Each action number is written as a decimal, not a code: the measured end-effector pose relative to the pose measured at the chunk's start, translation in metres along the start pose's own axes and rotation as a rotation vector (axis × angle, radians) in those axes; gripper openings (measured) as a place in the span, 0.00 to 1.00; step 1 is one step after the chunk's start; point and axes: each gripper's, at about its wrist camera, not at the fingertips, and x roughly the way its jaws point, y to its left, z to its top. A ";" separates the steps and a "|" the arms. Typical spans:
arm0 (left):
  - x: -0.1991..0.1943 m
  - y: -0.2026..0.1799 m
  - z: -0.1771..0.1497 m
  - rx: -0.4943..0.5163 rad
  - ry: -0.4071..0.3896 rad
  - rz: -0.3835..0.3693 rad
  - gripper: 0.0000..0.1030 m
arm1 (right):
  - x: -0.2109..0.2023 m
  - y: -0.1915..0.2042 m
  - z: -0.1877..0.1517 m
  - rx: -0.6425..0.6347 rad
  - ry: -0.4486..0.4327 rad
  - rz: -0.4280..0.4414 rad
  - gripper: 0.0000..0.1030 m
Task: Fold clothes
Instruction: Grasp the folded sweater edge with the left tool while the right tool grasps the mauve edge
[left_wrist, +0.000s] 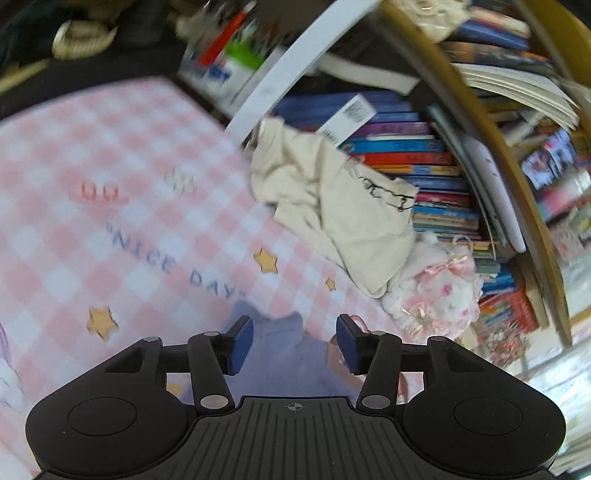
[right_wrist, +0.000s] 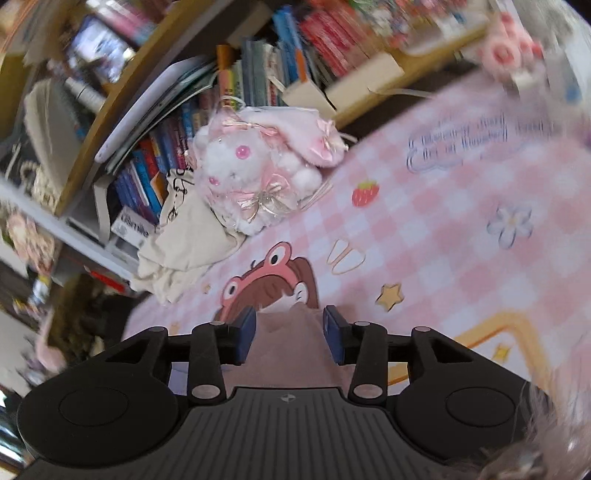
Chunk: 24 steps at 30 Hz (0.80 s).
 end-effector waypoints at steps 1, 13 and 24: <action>-0.001 -0.002 -0.002 0.042 0.000 0.020 0.48 | -0.001 0.001 -0.002 -0.029 0.004 -0.012 0.38; 0.020 -0.001 -0.038 0.440 0.066 0.180 0.46 | 0.024 0.039 -0.063 -0.378 0.068 -0.283 0.14; 0.003 0.004 -0.036 0.380 0.042 0.046 0.05 | 0.001 0.052 -0.059 -0.334 -0.047 -0.311 0.06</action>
